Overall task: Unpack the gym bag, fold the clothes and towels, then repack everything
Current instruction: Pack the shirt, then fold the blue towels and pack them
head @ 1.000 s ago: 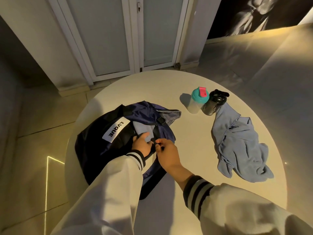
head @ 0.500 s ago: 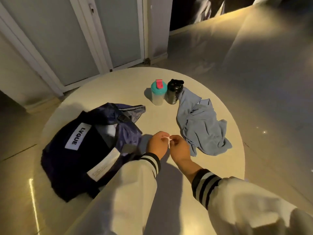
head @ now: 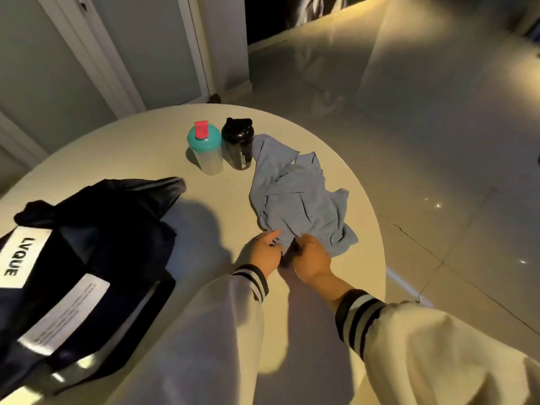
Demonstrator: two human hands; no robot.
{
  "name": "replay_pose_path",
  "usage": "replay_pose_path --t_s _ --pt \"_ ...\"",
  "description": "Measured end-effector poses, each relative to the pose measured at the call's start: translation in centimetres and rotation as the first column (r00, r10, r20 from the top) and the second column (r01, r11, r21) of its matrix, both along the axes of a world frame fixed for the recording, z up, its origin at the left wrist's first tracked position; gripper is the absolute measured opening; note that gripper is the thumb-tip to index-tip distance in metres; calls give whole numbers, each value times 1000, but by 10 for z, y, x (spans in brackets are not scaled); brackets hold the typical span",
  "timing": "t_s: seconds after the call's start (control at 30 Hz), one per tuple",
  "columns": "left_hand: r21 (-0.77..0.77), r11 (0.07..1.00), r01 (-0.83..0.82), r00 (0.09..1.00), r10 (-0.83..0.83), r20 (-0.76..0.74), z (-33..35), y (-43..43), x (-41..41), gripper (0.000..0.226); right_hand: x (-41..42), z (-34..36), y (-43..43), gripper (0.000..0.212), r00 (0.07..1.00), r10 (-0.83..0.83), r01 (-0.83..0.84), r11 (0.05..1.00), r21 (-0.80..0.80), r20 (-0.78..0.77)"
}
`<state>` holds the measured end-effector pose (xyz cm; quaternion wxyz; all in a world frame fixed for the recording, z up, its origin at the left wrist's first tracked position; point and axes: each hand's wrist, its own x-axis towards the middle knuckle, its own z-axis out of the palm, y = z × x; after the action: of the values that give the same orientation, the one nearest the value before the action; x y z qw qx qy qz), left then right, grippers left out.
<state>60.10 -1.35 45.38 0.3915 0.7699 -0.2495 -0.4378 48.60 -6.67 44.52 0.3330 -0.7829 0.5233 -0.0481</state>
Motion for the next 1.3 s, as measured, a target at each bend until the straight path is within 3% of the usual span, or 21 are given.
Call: replay_pose_path --t_s 0.07,0.13,0.23,0.33,0.43,0.6,0.7,0.8,0.9,0.97,1.07,1.17,1.23,1.3 --pt "-109 981 -159 982 169 83 0 5 -4 37 -9 10 10 35 957 -52 110 975 -192 285" --pt "-195 944 -268 964 260 -62 15 13 -11 35 -15 35 24 34 878 -3 137 960 -244 478" --pt "-219 894 -390 866 275 -416 44 27 -20 33 -9 72 42 31 810 115 57 961 -272 575" --pt "-233 856 -462 787 275 -552 61 55 -15 45 2 100 66 27 781 220 -84 964 -252 585" --pt "-347 848 -401 888 267 -373 73 89 -7 31 5 107 91 24 774 178 -87 981 -176 608" --pt "-390 840 -378 925 326 -193 53 157 10 31 4 70 132 19 819 11 26 998 -58 573" --pt "-355 866 -352 936 329 -124 16 190 12 24 5 17 144 27 940 151 -115 984 -134 306" --pt "-334 863 -379 925 363 -113 -34 211 14 21 3 -39 159 40 968 250 -236 948 -211 39" --pt "-360 883 -301 942 334 33 -69 221 11 17 2 -75 178 30 954 271 -188 872 -451 126" --pt "-452 859 -241 938 326 119 -76 230 1 17 2 -83 189 26 924 282 -115 847 -519 257" --pt "-578 735 -354 871 484 82 -74 258 -15 13 -4 -70 210 24 841 315 0 813 -582 440" --pt "-623 616 -482 763 644 47 -70 306 -38 19 -28 -52 248 23 786 398 -28 787 -616 473" --pt "-595 656 -464 763 637 107 -73 336 -54 23 -44 -48 272 25 797 436 -165 822 -546 417" --pt "-538 757 -371 809 547 213 -72 364 -72 28 -60 -43 301 29 854 417 -267 864 -426 310"
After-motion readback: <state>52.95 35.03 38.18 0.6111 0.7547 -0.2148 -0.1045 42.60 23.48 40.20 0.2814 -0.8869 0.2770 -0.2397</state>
